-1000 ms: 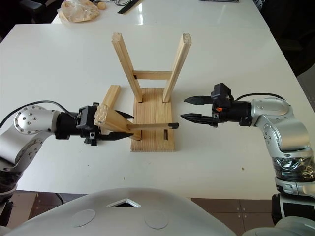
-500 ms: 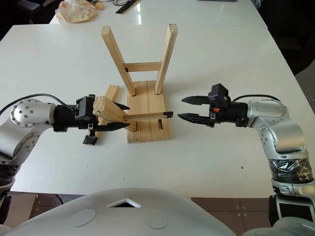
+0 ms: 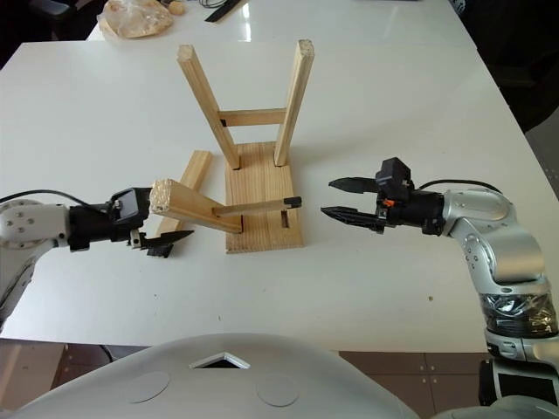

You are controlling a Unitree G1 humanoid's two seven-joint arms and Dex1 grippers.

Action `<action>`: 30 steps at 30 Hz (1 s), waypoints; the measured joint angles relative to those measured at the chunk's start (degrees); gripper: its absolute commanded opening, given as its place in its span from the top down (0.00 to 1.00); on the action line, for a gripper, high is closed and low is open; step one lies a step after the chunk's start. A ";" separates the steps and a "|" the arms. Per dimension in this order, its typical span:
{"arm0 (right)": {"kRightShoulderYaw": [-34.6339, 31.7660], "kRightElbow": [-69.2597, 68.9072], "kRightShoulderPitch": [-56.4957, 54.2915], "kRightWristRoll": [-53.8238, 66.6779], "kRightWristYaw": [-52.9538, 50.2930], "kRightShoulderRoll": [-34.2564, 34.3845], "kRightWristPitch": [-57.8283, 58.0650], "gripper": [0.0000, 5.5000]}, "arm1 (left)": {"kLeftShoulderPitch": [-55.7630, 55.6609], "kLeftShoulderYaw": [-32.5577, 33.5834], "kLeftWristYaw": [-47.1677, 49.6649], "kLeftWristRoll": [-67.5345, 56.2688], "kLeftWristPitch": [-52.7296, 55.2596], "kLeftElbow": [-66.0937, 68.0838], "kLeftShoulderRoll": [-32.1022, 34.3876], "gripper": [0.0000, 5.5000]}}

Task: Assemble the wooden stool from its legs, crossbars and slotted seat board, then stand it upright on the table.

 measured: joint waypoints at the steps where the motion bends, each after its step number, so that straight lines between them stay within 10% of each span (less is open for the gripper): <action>1: -0.22 0.59 1.02 -0.85 -0.63 -0.03 -0.75 0.48 | 2.04 1.51 2.40 0.27 1.82 -1.50 -1.02 0.34; 30: 16.41 -2.06 7.53 -19.68 -5.78 3.60 -12.93 0.48 | 4.37 -0.01 15.70 8.76 10.04 7.33 -7.00 0.34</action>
